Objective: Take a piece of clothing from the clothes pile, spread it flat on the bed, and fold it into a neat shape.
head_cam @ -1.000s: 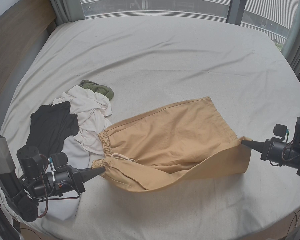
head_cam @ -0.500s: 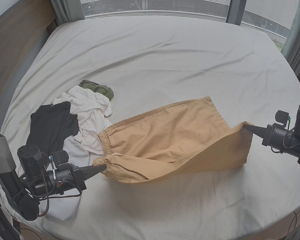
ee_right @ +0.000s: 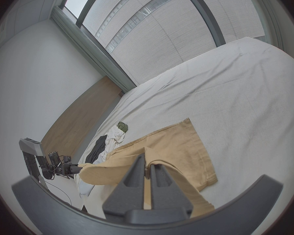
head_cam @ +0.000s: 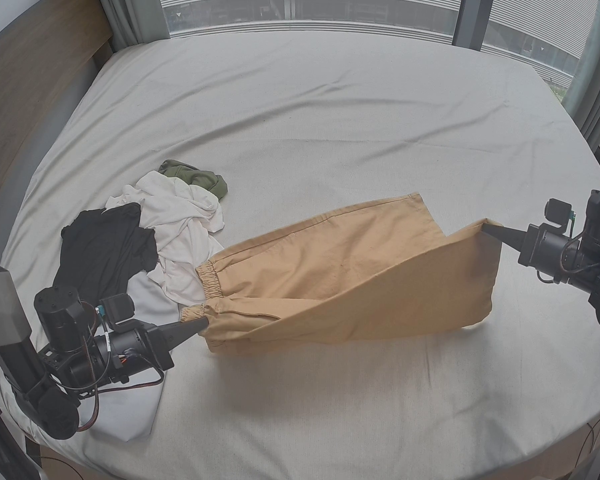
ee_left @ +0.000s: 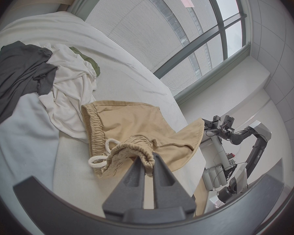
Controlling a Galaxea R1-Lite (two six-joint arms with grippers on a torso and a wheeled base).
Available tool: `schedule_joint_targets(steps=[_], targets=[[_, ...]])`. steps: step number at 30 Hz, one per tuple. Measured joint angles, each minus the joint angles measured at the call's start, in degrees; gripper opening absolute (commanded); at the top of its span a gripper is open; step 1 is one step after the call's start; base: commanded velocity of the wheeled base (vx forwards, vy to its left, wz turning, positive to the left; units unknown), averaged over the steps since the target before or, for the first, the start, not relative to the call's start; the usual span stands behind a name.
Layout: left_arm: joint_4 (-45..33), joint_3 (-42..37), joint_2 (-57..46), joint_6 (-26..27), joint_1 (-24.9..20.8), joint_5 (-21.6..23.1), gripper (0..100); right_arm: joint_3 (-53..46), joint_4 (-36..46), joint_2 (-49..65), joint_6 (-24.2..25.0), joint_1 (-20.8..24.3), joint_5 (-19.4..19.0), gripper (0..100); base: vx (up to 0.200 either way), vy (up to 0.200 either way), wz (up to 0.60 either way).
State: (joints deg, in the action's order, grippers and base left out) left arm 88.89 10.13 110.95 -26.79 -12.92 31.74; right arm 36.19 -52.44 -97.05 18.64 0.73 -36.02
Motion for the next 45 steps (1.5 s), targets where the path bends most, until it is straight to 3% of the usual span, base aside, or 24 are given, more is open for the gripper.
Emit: schedule_joint_targets(steps=[28, 45], targets=[[0.0, 1.4, 0.5, -1.7, -1.2, -2.9, 0, 15.8, 9.9, -5.8, -0.3, 0.5, 0.1, 0, 0.000, 0.000, 0.00], [-0.2, 4.0, 1.9, -4.3, -0.8, -5.0, 0, 22.3, 10.3, -11.4, -0.4, 1.0, 0.2, 0, 0.000, 0.000, 0.00]])
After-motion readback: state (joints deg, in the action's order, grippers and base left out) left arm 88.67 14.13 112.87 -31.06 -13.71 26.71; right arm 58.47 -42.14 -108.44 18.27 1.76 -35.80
